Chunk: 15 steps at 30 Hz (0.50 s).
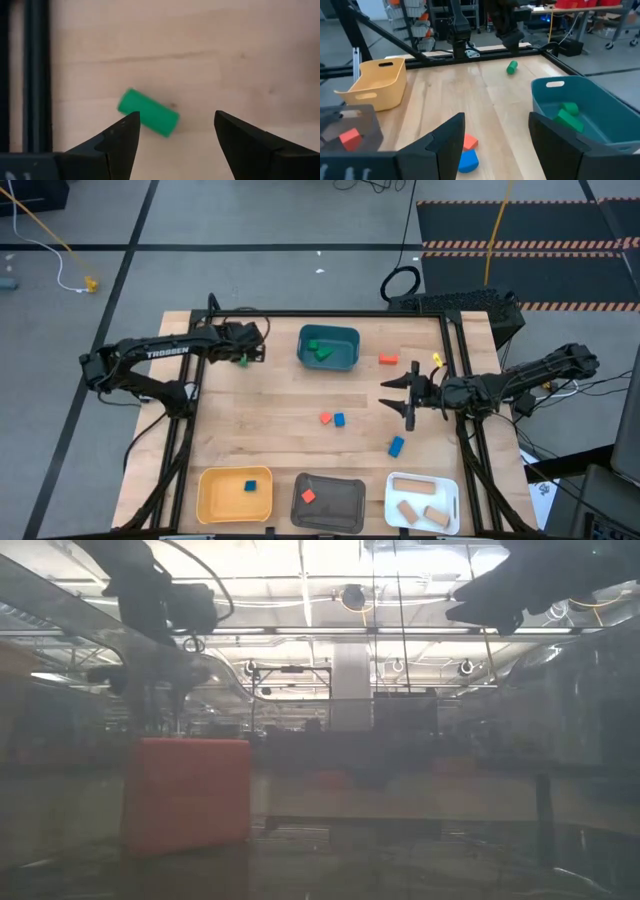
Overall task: Sort & place blocks by color
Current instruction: Put the green block into the blue bin
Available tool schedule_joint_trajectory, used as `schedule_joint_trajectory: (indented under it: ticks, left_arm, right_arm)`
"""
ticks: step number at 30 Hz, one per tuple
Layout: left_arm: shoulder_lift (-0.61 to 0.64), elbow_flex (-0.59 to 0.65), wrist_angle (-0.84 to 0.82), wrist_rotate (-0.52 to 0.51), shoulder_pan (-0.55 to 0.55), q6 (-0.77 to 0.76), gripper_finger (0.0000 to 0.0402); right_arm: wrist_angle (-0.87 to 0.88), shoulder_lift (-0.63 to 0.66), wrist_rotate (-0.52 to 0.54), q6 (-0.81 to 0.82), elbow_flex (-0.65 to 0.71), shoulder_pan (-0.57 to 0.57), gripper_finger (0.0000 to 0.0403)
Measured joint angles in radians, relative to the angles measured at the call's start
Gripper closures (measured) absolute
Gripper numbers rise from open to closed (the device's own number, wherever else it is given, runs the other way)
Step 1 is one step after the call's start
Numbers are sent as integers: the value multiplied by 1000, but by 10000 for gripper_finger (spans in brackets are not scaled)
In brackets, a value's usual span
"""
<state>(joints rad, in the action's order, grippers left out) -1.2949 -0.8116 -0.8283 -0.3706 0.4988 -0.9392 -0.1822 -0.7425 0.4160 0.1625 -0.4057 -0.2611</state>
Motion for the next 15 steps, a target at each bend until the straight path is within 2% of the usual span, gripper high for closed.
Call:
schedule_joint_trajectory:
  ticks: [4,10,15]
  left_arm:
    - [0,0,32,-56,-8,-89,144]
    - [0,0,90,-57,-42,-225,144]
    - [0,0,97,-56,-72,-395,144]
  right_arm:
    - [0,0,0,7,0,0,190]
    - [-1,0,-1,8,0,0,190]
    - [-1,0,-1,8,0,0,190]
